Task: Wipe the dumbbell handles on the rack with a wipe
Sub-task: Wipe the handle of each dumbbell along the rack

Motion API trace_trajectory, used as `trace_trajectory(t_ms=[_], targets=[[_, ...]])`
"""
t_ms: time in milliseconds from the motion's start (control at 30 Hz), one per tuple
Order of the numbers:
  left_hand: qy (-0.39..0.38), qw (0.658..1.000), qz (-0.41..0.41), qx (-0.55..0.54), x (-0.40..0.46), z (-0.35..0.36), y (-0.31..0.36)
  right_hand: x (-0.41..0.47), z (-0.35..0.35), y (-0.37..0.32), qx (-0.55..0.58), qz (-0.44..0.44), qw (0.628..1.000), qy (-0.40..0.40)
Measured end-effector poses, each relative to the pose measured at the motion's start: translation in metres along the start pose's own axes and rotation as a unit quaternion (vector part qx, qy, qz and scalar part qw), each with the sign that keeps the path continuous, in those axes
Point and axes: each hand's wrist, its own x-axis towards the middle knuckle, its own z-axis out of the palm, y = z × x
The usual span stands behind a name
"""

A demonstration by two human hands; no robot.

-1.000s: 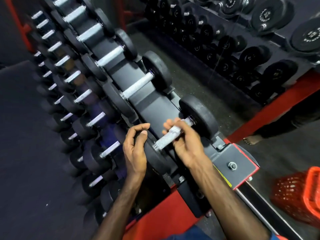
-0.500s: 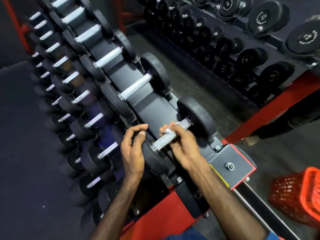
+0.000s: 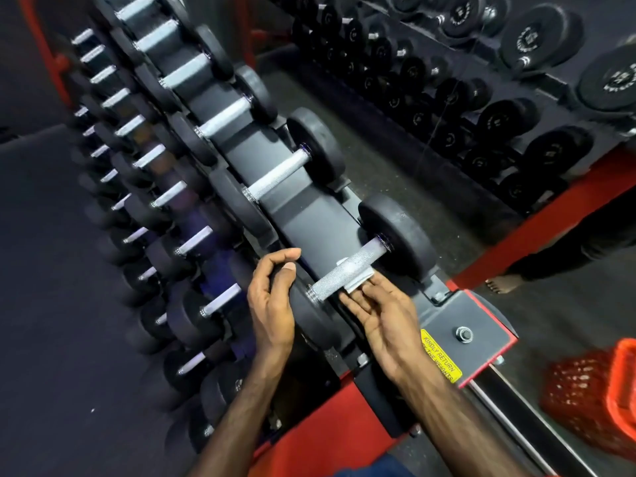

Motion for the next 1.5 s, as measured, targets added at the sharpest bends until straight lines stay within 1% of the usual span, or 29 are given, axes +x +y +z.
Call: trace_trajectory(t_ms=[33,133,200,267,400,433,533,567,667,700,800,867,933,1000,1067,1133,1200,1233,1267,1333,1500], targets=[[-0.001,1.0,-0.001,-0.001,0.0,-0.001,0.0,-0.001,-0.001,-0.002,-0.011,-0.01,1.0,0.017],[-0.002,1.0,0.0,0.002,0.001,0.0,0.0,0.008,-0.003,-0.012,0.007,-0.071,0.995,0.066],[-0.004,1.0,0.001,0.003,0.0,0.001,0.001,0.006,0.002,-0.003,-0.027,-0.077,0.994,0.073],[-0.002,1.0,0.004,0.0,0.0,-0.001,0.0,0.001,0.005,0.01,-0.063,-0.063,0.994,0.068],[0.001,1.0,0.005,0.003,0.0,-0.001,-0.001,0.011,0.005,0.005,-0.055,-0.09,0.989,0.104],[0.0,1.0,0.004,0.002,0.001,0.0,-0.001,0.011,0.006,0.005,-0.069,-0.092,0.988,0.103],[-0.002,1.0,0.01,0.001,0.001,-0.001,-0.002,0.0,0.015,0.021,-0.141,-0.088,0.984,0.067],[0.0,1.0,0.011,0.004,0.0,-0.002,-0.003,-0.001,0.017,0.023,-0.149,-0.093,0.982,0.064],[-0.001,1.0,0.012,0.008,0.001,-0.002,-0.005,0.007,0.013,0.015,-0.143,-0.139,0.974,0.104],[0.0,1.0,0.01,0.005,0.001,-0.002,-0.005,0.008,0.013,0.014,-0.15,-0.148,0.972,0.104],[-0.002,1.0,0.005,0.0,-0.001,0.0,-0.005,0.003,0.016,0.024,-0.188,-0.137,0.97,0.071],[-0.003,1.0,0.008,-0.002,0.001,-0.002,-0.005,0.005,0.016,0.024,-0.186,-0.154,0.966,0.094],[-0.001,1.0,0.006,0.0,0.001,-0.002,-0.004,0.007,0.011,0.017,-0.207,-0.195,0.951,0.12],[0.0,1.0,0.007,0.0,0.002,-0.002,-0.002,0.0,0.009,0.013,-0.257,-0.216,0.937,0.094],[-0.007,1.0,0.002,0.002,0.002,-0.003,-0.001,-0.013,0.011,0.011,-0.286,-0.216,0.932,0.048],[-0.017,1.0,-0.006,0.0,0.002,-0.005,0.0,-0.022,0.019,0.0,-0.309,-0.234,0.922,-0.013],[-0.013,1.0,-0.015,-0.005,0.008,-0.007,0.004,-0.02,0.036,-0.018,-0.373,-0.257,0.89,-0.061],[0.002,1.0,-0.014,-0.007,0.015,-0.008,0.007,-0.016,0.047,-0.028,-0.396,-0.261,0.877,-0.079],[0.024,1.0,-0.003,-0.006,0.025,-0.01,0.011,-0.009,0.06,-0.037,-0.402,-0.263,0.872,-0.098],[0.08,0.996,0.043,0.009,0.051,-0.016,0.019,0.01,0.088,-0.052,-0.408,-0.275,0.863,-0.115],[0.183,0.964,0.159,0.105,0.132,-0.034,0.041,0.079,0.155,-0.062,-0.467,-0.308,0.822,-0.103]])
